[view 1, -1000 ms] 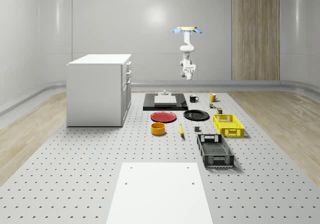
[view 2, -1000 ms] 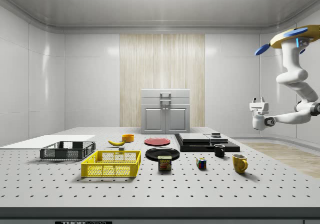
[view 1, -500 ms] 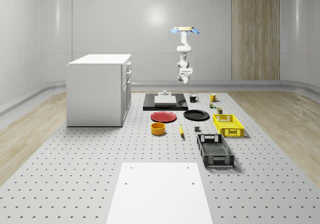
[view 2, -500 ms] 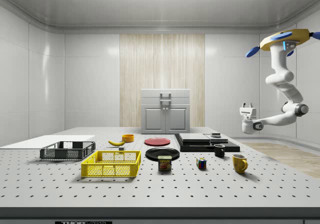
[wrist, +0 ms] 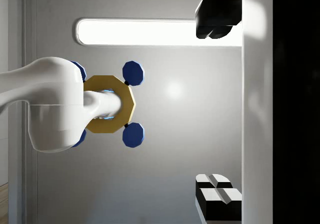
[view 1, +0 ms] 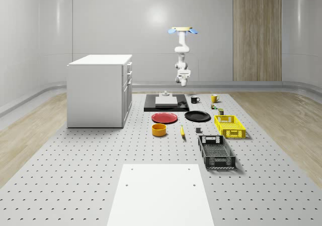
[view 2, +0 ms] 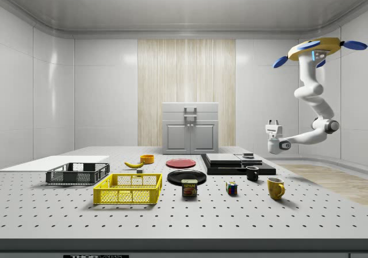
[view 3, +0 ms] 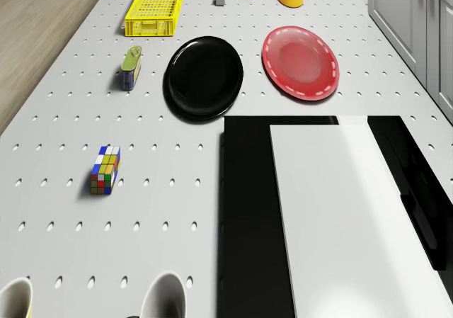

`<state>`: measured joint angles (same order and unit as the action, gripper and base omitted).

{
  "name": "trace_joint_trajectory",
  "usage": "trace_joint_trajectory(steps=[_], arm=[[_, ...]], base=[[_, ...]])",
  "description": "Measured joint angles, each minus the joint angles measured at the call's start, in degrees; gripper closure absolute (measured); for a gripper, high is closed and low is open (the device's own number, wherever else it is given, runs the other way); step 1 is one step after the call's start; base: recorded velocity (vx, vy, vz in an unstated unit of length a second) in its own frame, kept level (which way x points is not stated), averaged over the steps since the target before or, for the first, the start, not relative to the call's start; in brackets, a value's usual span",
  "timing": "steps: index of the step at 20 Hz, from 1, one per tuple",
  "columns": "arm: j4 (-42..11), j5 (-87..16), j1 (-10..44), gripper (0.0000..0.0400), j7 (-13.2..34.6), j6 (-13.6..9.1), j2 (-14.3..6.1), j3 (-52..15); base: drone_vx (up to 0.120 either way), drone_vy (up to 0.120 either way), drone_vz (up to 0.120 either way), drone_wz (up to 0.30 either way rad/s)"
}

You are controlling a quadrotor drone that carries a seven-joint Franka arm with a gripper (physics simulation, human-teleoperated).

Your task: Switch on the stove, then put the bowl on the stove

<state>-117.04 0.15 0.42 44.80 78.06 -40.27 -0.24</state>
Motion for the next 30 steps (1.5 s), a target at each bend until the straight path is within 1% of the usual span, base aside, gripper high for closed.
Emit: trace_joint_trajectory(steps=[30], arm=[[-0.74, -1.82, 0.52, 0.0000, 0.19, 1.21, -0.84, -1.39]], base=[[0.120, -0.120, 0.000, 0.000]])
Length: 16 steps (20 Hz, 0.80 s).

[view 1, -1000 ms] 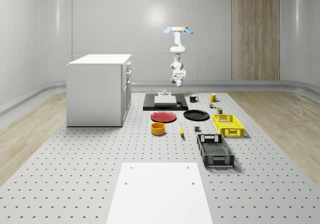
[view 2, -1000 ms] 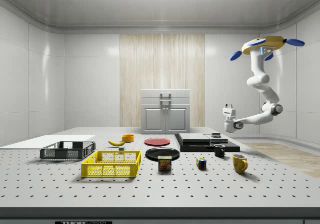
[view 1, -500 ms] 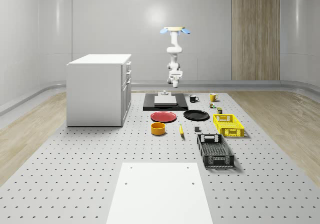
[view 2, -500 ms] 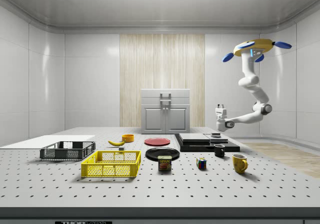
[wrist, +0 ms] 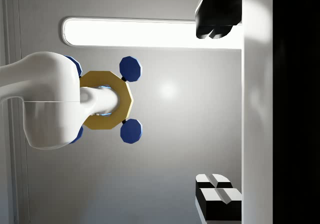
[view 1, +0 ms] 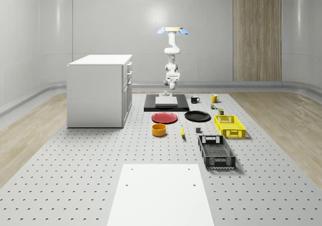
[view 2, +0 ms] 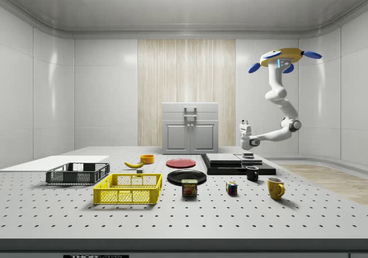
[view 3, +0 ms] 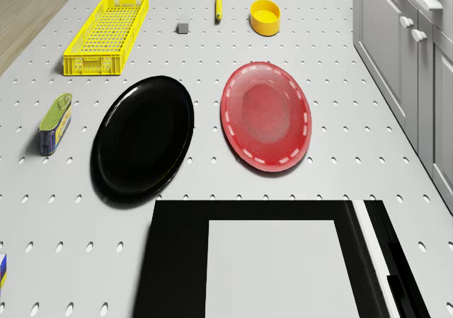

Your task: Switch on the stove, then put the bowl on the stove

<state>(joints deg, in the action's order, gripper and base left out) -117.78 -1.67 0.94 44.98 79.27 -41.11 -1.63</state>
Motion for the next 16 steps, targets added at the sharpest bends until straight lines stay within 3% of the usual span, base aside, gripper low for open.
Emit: trace_joint_trajectory(steps=[10, 16], arm=[[-0.96, -8.26, 1.81, 0.0000, 1.10, 0.55, -0.47, -5.87], [-5.16, -25.00, 5.60, 0.0000, 3.62, 1.36, -1.55, -17.49]], base=[[0.120, -0.120, 0.000, 0.000], [0.027, -0.007, 0.000, 0.000]])
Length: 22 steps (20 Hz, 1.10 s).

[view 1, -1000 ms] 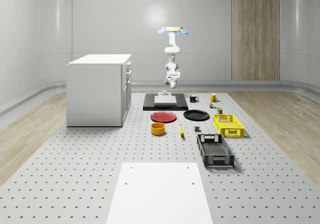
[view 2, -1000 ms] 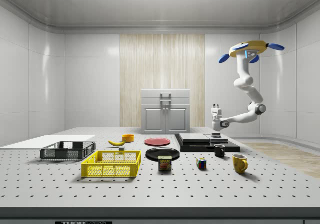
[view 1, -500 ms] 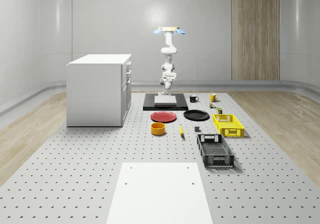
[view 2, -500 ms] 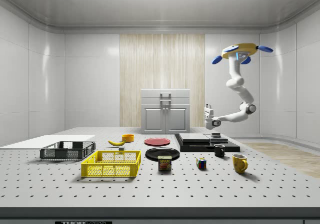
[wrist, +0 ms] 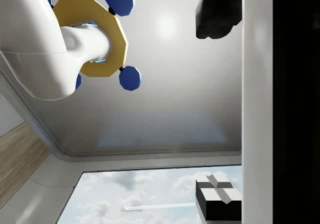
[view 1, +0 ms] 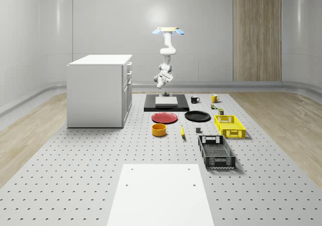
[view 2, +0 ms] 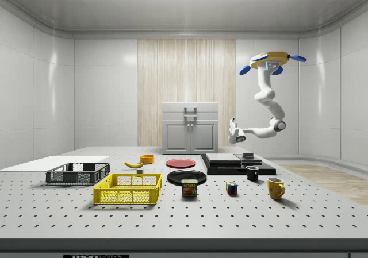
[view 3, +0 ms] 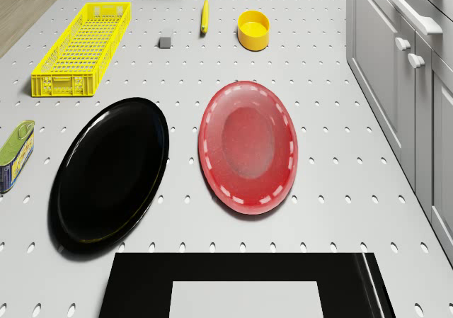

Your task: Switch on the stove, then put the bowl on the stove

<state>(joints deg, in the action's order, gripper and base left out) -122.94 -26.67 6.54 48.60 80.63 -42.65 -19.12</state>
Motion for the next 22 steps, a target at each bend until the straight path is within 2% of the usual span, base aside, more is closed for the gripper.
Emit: trace_joint_trajectory(steps=[3, 6, 8, 11, 14, 18, 22], arm=[[-6.26, -14.87, 3.59, 0.0000, 2.87, 0.75, -1.43, -9.70], [-16.42, -33.66, 8.86, 0.0000, 7.85, 1.18, -3.67, -20.74], [-24.00, -46.72, 13.59, 0.0000, 12.45, 0.55, -5.36, -27.63], [-33.27, -63.65, 22.41, 0.0000, 20.17, -2.36, -7.76, -36.10], [-38.64, -75.07, 31.61, 0.0000, 27.04, -6.45, -9.99, -42.15], [-41.66, -82.87, 41.10, 0.0000, 33.42, -10.86, -12.66, -47.17], [-42.64, -85.93, 46.81, 0.0000, 37.16, -13.14, -14.84, -49.93]], base=[[0.000, 0.000, 0.000, 0.000], [0.000, 0.000, -0.080, 0.000], [0.000, 0.000, -0.120, 0.000], [0.000, 0.000, -0.120, 0.000], [0.000, 0.000, -0.120, 0.000], [-0.050, 0.000, -0.120, 0.000], [-0.120, 0.000, -0.120, 0.000]])
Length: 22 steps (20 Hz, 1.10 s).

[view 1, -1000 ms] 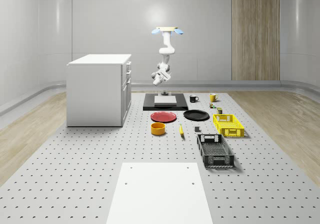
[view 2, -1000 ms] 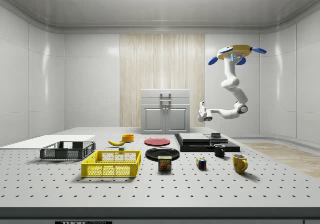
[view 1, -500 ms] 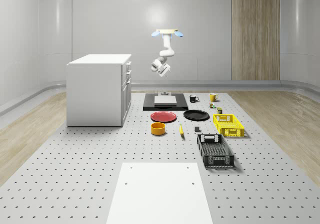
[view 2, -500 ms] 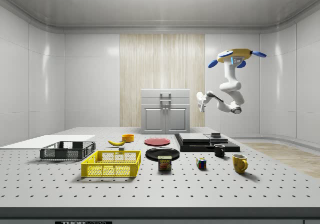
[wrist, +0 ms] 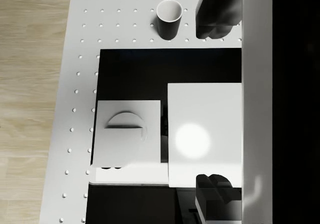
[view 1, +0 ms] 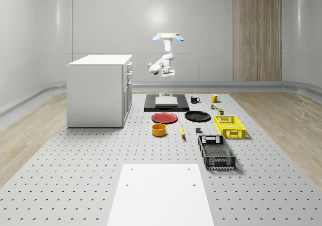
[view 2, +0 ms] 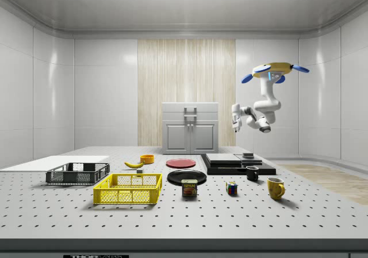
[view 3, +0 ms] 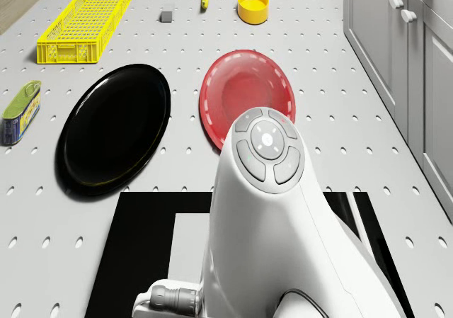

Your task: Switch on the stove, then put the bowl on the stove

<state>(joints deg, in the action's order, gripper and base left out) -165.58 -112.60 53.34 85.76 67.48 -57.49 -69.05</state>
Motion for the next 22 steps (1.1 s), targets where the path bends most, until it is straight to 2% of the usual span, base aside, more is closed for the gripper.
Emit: trace_joint_trajectory(steps=[6, 15, 18, 22], arm=[[-0.34, -1.03, 4.23, 0.0000, 2.89, -0.69, -2.53, -2.13], [-0.27, -0.20, 6.75, 0.0000, 4.85, 0.81, -5.60, -3.74], [-0.21, 0.24, 7.23, 0.0000, 5.27, 1.54, -6.54, -4.12], [-0.12, 0.85, 7.76, 0.0000, 5.74, 2.55, -7.75, -4.57]], base=[[-0.120, 0.000, -0.120, 0.000], [-0.120, -0.004, -0.120, 0.000], [-0.013, -0.120, -0.120, 0.000], [0.000, -0.010, -0.100, 0.000]])
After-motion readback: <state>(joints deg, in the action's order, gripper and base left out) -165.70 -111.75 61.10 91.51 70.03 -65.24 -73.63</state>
